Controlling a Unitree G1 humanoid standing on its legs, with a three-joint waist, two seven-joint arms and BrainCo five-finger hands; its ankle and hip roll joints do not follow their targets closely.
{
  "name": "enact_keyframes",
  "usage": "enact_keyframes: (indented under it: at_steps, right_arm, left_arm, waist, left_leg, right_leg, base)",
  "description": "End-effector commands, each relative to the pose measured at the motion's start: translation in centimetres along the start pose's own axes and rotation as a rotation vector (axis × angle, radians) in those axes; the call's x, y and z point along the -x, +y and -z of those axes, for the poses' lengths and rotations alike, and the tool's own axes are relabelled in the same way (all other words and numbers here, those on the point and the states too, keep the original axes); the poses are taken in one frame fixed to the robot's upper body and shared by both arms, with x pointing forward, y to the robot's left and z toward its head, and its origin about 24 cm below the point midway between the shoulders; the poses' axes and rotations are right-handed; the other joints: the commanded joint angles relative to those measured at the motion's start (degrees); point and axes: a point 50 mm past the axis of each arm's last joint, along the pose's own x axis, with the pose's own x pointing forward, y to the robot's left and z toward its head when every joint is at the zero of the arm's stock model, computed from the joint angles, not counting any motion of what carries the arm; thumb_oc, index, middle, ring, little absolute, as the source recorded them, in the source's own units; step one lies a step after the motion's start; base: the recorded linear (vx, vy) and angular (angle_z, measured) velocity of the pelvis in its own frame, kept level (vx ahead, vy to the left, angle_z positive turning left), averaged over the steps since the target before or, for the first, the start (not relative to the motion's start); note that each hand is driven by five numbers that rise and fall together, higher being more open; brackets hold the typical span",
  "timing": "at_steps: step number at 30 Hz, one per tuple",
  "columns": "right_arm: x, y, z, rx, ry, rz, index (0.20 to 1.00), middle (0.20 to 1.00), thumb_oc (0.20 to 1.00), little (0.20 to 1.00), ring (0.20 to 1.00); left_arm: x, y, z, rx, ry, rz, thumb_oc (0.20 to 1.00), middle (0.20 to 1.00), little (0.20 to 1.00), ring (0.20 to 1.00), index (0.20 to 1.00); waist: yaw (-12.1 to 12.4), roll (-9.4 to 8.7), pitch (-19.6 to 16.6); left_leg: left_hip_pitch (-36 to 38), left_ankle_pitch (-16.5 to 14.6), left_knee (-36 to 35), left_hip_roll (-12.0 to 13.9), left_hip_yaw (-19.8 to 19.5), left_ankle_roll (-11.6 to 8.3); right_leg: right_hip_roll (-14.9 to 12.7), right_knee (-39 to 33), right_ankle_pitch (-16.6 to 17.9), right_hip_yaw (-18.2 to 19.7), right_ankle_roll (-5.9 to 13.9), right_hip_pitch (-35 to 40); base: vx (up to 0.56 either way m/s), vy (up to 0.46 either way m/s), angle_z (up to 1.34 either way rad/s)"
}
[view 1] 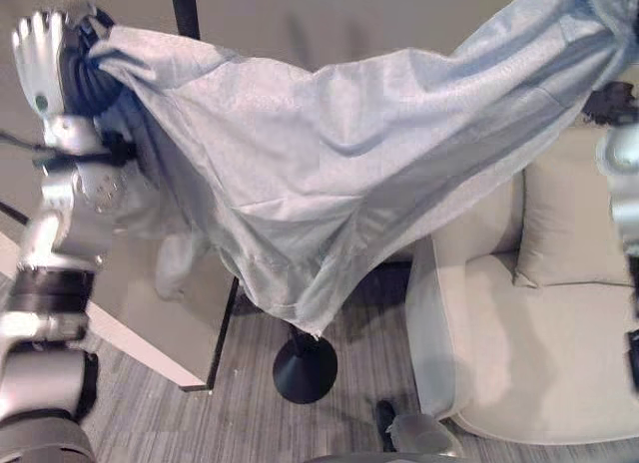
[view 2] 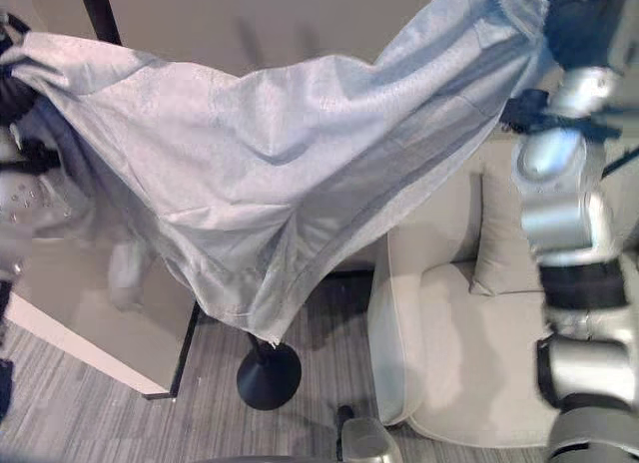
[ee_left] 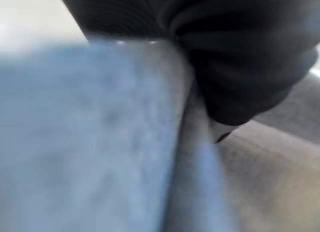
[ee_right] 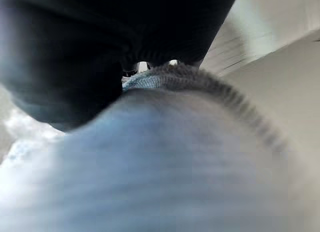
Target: Hang the clothes on the sofa on the clothes rack.
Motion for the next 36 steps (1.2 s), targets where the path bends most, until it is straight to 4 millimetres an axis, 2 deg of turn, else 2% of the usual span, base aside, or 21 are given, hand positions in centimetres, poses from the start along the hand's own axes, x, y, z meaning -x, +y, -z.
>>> enact_keyframes:
  at_steps: [1,4,5,8,13,14,16,19,20,21,23,24,25,26,27,28,29,30,32,35,36]
  right_arm:
    - [-2.7,-0.6,-2.2,-0.097,-0.062,0.019,0.200,0.200,0.200,0.200,0.200]
    - [-3.5,0.4,-2.2,-0.066,-0.061,-0.044,0.200,0.200,0.200,0.200,0.200]
    - [-4.1,1.4,-1.2,-0.004,-0.032,-0.124,0.200,0.200,0.200,0.200,0.200]
    - [-4.8,2.1,-0.3,0.000,0.035,-0.159,0.200,0.200,0.200,0.200,0.200]
    - [-2.3,4.4,2.0,-0.018,0.149,-0.267,0.200,0.200,0.200,0.200,0.200]
    - [-0.5,5.7,2.6,-0.032,0.175,-0.330,0.200,0.200,0.200,0.200,0.200]
    - [1.1,7.0,3.0,-0.047,0.204,-0.389,0.200,0.200,0.200,0.200,0.200]
    - [4.5,9.4,4.7,-0.074,0.314,-0.502,0.200,0.200,0.200,0.200,0.200]
    - [7.0,10.6,5.6,-0.088,0.378,-0.570,0.200,0.200,0.200,0.200,0.200]
    - [7.0,10.6,5.6,-0.088,0.378,-0.570,0.200,0.200,0.200,0.200,0.200]
    - [9.5,11.8,5.9,-0.129,0.438,-0.626,0.200,0.200,0.200,0.200,0.200]
    - [9.6,11.9,5.9,-0.128,0.439,-0.628,0.200,0.200,0.200,0.200,0.200]
    - [12.7,12.6,5.9,-0.172,0.475,-0.681,0.200,0.200,0.200,0.200,0.200]
    - [13.6,12.8,5.7,-0.195,0.483,-0.694,0.200,0.200,0.200,0.200,0.200]
    - [13.7,12.8,5.7,-0.194,0.484,-0.696,0.200,0.200,0.200,0.200,0.200]
    - [15.1,13.1,5.1,-0.244,0.495,-0.703,0.200,0.200,0.200,0.200,0.200]
    - [15.2,13.1,5.2,-0.243,0.496,-0.705,0.200,0.200,0.200,0.200,0.200]
    - [17.0,13.3,4.4,-0.316,0.525,-0.707,0.200,0.200,0.200,0.200,0.200]
    - [18.0,13.4,4.1,-0.348,0.542,-0.714,0.200,0.200,0.200,0.200,0.200]
    - [22.2,13.7,2.4,-0.495,0.613,-0.749,0.200,0.200,0.200,0.200,0.200]
    - [25.6,13.6,1.3,-0.623,0.701,-0.773,0.200,0.200,0.200,0.200,0.200]
  left_arm:
    - [-2.0,0.5,-0.4,0.095,0.043,-0.045,0.200,0.200,0.200,0.200,0.200]
    - [-2.8,-0.1,0.4,0.042,0.070,0.031,0.200,0.200,0.200,0.200,0.200]
    - [-3.2,-0.8,1.3,-0.025,0.097,0.121,0.200,0.200,0.200,0.200,0.200]
    - [-3.8,-1.8,1.3,-0.025,0.140,0.179,0.200,0.200,0.200,0.200,0.200]
    - [-1.0,-5.3,0.3,0.057,0.176,0.313,0.200,0.200,0.200,0.200,0.200]
    - [1.5,-7.3,0.8,0.074,0.223,0.400,0.200,0.200,0.200,0.200,0.200]
    - [3.9,-8.7,1.5,0.085,0.290,0.466,0.200,0.200,0.200,0.200,0.200]
    - [9.5,-11.6,2.8,0.105,0.459,0.624,0.200,0.200,0.200,0.200,0.200]
    - [13.5,-13.2,2.9,0.125,0.553,0.726,0.200,0.200,0.200,0.200,0.200]
    - [13.5,-13.2,2.9,0.125,0.553,0.726,0.200,0.200,0.200,0.200,0.200]
    - [16.9,-14.5,2.2,0.173,0.627,0.805,0.200,0.200,0.200,0.200,0.200]
    - [17.0,-14.5,2.2,0.172,0.627,0.807,0.200,0.200,0.200,0.200,0.200]
    - [21.4,-15.5,0.8,0.261,0.721,0.868,0.200,0.200,0.200,0.200,0.200]
    - [22.7,-15.8,0.3,0.300,0.764,0.876,0.200,0.200,0.200,0.200,0.200]
    - [22.8,-15.8,0.3,0.299,0.765,0.878,0.200,0.200,0.200,0.200,0.200]
    - [25.2,-16.1,-0.9,0.385,0.854,0.880,0.200,0.200,0.200,0.200,0.200]
    - [25.3,-16.1,-0.9,0.384,0.854,0.883,0.200,0.200,0.200,0.200,0.200]
    - [27.4,-16.3,-2.6,0.514,0.966,0.843,0.200,0.200,0.200,0.200,0.200]
    - [28.3,-16.3,-3.4,0.567,1.011,0.830,0.200,0.200,0.200,0.200,0.200]
    - [30.6,-16.1,-6.6,0.824,1.178,0.724,0.200,0.200,0.200,0.200,0.200]
    - [32.3,-15.7,-9.0,1.019,1.328,0.650,1.000,1.000,1.000,1.000,1.000]
  waist:
    - [1.21,-1.78,2.25]
    - [1.71,-1.78,3.33]
    - [1.87,-1.65,3.79]
    - [1.99,-1.56,4.24]
    - [2.53,-1.52,4.15]
    - [2.82,-1.64,4.10]
    - [2.89,-1.76,4.09]
    - [2.89,-1.69,3.32]
    - [2.96,-1.61,2.56]
    - [2.97,-1.60,2.48]
    - [3.03,-1.52,1.86]
    - [3.04,-1.51,1.64]
    - [3.12,-1.48,0.46]
    - [3.08,-1.46,0.24]
    - [3.08,-1.44,0.00]
    - [2.88,-1.28,-0.46]
    - [2.89,-1.25,-0.70]
    - [2.66,-1.00,-1.26]
    - [2.65,-0.92,-1.89]
    - [2.43,-0.78,-3.58]
    - [2.27,-0.46,-5.19]
  left_leg:
    - [2.72,4.24,-1.43,4.41,-3.39,-8.39]
    - [3.39,4.60,-1.43,4.57,-3.68,-8.18]
    - [4.28,4.61,-1.43,4.83,-3.60,-7.93]
    - [4.61,4.53,-1.43,5.13,-3.58,-7.73]
    - [4.54,4.58,-1.43,5.77,-3.87,-7.74]
    - [4.46,4.49,-1.43,5.94,-3.95,-7.70]
    - [4.24,4.43,-1.43,6.07,-3.99,-7.71]
    - [3.65,4.25,-1.43,6.22,-3.96,-7.59]
    - [3.16,3.91,-1.43,6.30,-3.87,-7.48]
    - [3.09,3.92,-1.43,6.30,-3.86,-7.48]
    - [2.67,3.79,-1.43,6.40,-3.85,-7.39]
    - [2.57,3.78,-1.43,6.40,-3.85,-7.39]
    - [1.71,3.46,-1.43,6.51,-3.99,-7.32]
    - [1.54,3.34,-1.43,6.55,-4.05,-7.29]
    - [1.42,3.34,-1.43,6.55,-4.07,-7.29]
    - [0.99,3.19,-1.43,6.69,-4.06,-7.25]
    - [0.85,3.19,-1.43,6.70,-4.08,-7.25]
    - [0.50,3.09,-1.43,6.87,-4.04,-7.17]
    - [0.13,3.08,-1.43,6.93,-4.12,-7.12]
    - [-0.48,3.08,-1.43,7.21,-4.10,-7.09]
    - [-0.83,2.90,-1.43,7.46,-4.04,-7.10]
  right_leg:
    - [-3.00,-7.49,5.14,0.55,1.91,12.15]
    - [-2.97,-6.61,5.46,0.81,1.97,12.30]
    - [-2.84,-5.51,5.68,0.78,2.12,12.32]
    - [-2.80,-4.70,5.76,0.70,2.41,12.18]
    - [-3.29,-4.32,6.15,0.63,2.74,11.89]
    - [-3.56,-4.24,6.25,0.60,2.85,11.85]
    - [-3.70,-4.16,6.37,0.71,3.00,11.60]
    - [-3.81,-4.40,6.50,0.93,3.07,11.13]
    - [-3.86,-4.49,6.63,1.07,3.05,10.57]
    - [-3.86,-4.48,6.63,1.08,3.05,10.50]
    - [-3.91,-4.43,6.74,1.27,3.00,10.12]
    - [-3.90,-4.43,6.74,1.27,3.00,10.01]
    - [-3.93,-4.58,6.73,1.54,2.97,9.30]
    - [-3.92,-4.65,6.72,1.62,2.93,9.11]
    - [-3.92,-4.64,6.72,1.60,2.93,8.99]
    - [-3.93,-4.82,6.69,1.81,2.92,8.69]
    - [-3.92,-4.82,6.70,1.79,2.92,8.56]
    - [-3.99,-5.00,6.90,2.00,2.93,8.27]
    - [-3.97,-5.09,6.92,2.11,2.91,8.05]
    - [-4.01,-5.39,7.12,2.31,2.90,7.59]
    - [-3.94,-5.63,7.16,2.54,2.90,7.31]
  base:
    - [-0.04,-0.034,-0.08]
    - [0.00,-0.010,-0.05]
    - [0.01,-0.018,0.05]
    - [0.02,-0.018,0.07]
    - [0.01,-0.023,0.04]
    - [0.02,-0.058,0.04]
    - [0.01,-0.049,0.04]
    - [0.00,-0.038,0.02]
    - [0.00,0.000,0.00]
    - [0.00,0.000,0.00]
    - [0.01,-0.028,0.05]
    - [0.03,-0.042,0.07]
    - [0.04,-0.028,0.05]
    - [0.03,-0.028,0.05]
    - [0.02,-0.009,0.06]
    - [0.01,-0.005,0.06]
    - [0.00,0.000,0.00]
    - [0.00,0.000,0.00]
    - [0.00,0.000,0.00]
    - [0.01,-0.010,0.01]
    - [0.02,-0.031,0.03]
